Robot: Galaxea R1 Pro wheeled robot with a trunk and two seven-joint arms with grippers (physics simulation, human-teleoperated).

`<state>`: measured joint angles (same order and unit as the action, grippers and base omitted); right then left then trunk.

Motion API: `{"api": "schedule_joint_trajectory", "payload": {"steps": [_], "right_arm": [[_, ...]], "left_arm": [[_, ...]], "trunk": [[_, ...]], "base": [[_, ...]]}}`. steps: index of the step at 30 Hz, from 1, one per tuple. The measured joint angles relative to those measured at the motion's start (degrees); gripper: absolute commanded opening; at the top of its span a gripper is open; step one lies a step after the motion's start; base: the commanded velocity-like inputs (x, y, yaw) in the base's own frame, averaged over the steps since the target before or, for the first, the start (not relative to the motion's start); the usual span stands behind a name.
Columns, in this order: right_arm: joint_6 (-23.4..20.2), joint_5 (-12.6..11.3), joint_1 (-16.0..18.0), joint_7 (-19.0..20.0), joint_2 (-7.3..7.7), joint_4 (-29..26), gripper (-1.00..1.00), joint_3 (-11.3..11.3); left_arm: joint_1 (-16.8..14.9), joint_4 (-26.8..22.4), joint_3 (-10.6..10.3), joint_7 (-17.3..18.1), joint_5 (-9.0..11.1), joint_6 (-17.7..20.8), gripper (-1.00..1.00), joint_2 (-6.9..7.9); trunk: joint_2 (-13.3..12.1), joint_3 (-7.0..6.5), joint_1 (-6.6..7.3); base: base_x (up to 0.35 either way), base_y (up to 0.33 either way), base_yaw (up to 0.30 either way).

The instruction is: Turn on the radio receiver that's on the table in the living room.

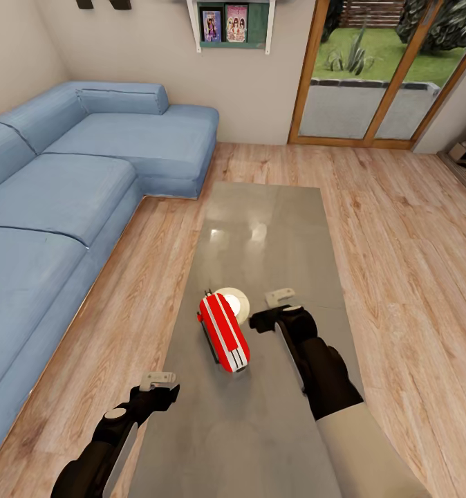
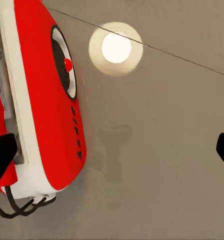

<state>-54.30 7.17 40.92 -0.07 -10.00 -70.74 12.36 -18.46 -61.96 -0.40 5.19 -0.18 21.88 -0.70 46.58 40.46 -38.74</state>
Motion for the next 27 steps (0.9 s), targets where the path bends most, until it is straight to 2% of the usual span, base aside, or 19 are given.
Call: {"api": "schedule_joint_trajectory", "payload": {"steps": [6, 9, 14, 19, 27], "right_arm": [[0.2, -3.4, 2.0, -0.2, 0.0, 2.5, 1.0, 1.0], [0.2, -4.3, 2.2, -0.4, 0.0, 2.8, 1.0, 1.3], [0.2, -4.8, 2.6, -0.4, 0.0, 3.1, 1.0, 1.6], [0.3, -5.0, 4.5, -0.5, 0.0, 4.2, 1.0, 1.6], [3.7, -5.1, 7.3, -0.6, 0.0, 12.4, 1.0, 1.6]], "left_arm": [[0.0, 0.0, 0.0, 0.0, 0.0, 0.0, 1.0, -0.01], [0.0, 0.0, 0.0, 0.0, 0.0, 0.0, 1.0, 0.0], [0.0, 0.0, 0.0, 0.0, 0.0, 0.0, 1.0, -0.02], [0.0, 0.0, 0.0, 0.0, 0.0, 0.0, 1.0, -0.02], [0.0, 0.0, 0.0, 0.0, 0.0, 0.0, 1.0, -0.09]], "trunk": [[0.0, 0.0, 0.0], [0.0, 0.0, 0.0], [0.0, 0.0, 0.0], [0.0, 0.0, 0.0], [0.0, 0.0, 0.0]], "base": [[0.0, 0.0, 0.0], [0.0, 0.0, 0.0], [0.0, 0.0, 0.0], [0.0, 0.0, 0.0], [0.0, 0.0, 0.0]]}}
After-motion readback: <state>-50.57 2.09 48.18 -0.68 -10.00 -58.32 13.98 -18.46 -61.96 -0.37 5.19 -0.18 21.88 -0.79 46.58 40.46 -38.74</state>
